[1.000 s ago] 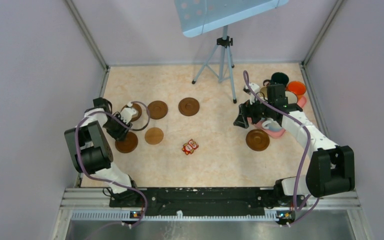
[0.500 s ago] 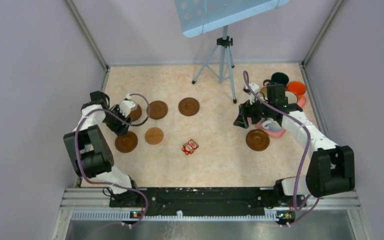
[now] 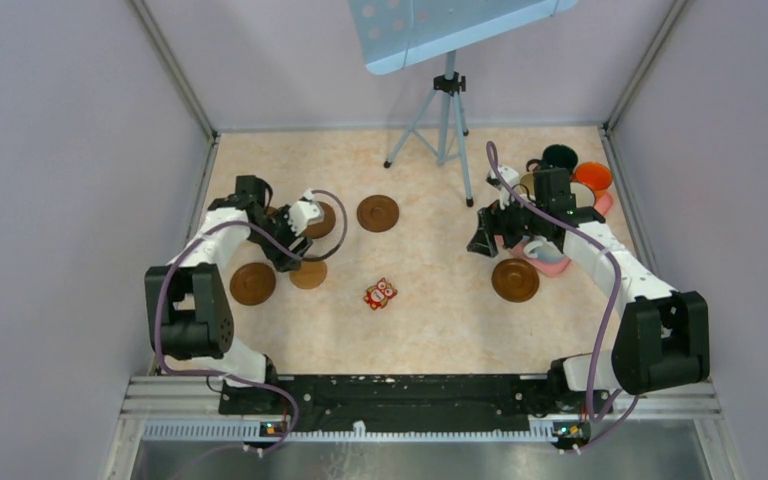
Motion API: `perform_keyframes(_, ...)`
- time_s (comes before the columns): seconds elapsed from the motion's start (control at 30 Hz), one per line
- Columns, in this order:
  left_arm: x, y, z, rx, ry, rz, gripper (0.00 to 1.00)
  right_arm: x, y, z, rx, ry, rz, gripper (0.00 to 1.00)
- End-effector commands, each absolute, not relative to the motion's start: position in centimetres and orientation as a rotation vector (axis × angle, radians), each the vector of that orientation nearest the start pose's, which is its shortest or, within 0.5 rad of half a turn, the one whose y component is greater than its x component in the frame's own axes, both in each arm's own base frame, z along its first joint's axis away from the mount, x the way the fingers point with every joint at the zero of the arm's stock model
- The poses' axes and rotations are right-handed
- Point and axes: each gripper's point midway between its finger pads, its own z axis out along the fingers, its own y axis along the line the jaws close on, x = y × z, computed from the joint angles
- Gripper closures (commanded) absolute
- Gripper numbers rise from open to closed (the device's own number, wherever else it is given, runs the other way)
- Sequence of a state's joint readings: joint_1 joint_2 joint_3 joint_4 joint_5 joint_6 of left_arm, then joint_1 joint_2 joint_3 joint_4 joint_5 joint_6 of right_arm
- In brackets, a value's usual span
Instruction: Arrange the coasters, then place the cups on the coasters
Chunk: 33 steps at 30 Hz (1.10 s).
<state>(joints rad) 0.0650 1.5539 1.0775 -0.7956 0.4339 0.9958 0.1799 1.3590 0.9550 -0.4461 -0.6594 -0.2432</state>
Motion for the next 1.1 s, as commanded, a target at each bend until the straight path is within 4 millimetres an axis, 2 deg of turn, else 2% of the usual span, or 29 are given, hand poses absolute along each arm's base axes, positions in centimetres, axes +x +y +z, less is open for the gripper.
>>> perform_keyframes(0.0, 30.5, -7.7, 7.8, 1.301, 2.26, -0.457, 0.25, 30.5, 15.7, 14.8, -0.791, 2.147, 0.759, 0.22)
perform_keyframes(0.13, 28.9, -11.7, 7.4, 1.365, 2.237, -0.547, 0.26, 30.5, 15.5, 14.6, -0.792, 2.153, 0.748, 0.22)
perform_keyframes(0.23, 27.7, -13.7, 6.7, 1.439, 2.219, -0.547, 0.27, 30.5, 15.4, 14.7, -0.793, 2.151, 0.738, 0.22)
perform_keyframes(0.33, 28.1, -15.5, 6.9, 1.425, 2.19, -0.533, 0.3, 30.5, 15.4, 14.8, -0.795, 2.149, 0.732, 0.23)
perform_keyframes(0.47, 29.3, -18.3, 7.6, 1.341, 2.174, -0.562, 0.39, 30.6, 15.0, 14.9, -0.799, 2.159, 0.7, 0.26)
perform_keyframes(0.6, 29.4, -20.2, 6.4, 1.425, 2.151, -0.486, 0.44, 30.4, 13.7, 14.7, -0.832, 2.18, 0.596, 0.32)
perform_keyframes(0.73, 28.9, -20.5, 4.0, 1.552, 2.169, -0.384, 0.5, 29.9, 11.8, 14.2, -0.874, 2.216, 0.465, 0.41)
perform_keyframes(0.9, 27.2, -22.1, 2.5, 1.683, 2.132, -0.373, 0.56, 29.0, 9.7, 12.6, -0.904, 2.31, 0.348, 0.52)
perform_keyframes(1.07, 23.8, -25.6, 2.2, 1.812, 2.056, -0.446, 0.56, 27.3, 8.6, 10.9, -0.984, 2.375, 0.305, 0.55)
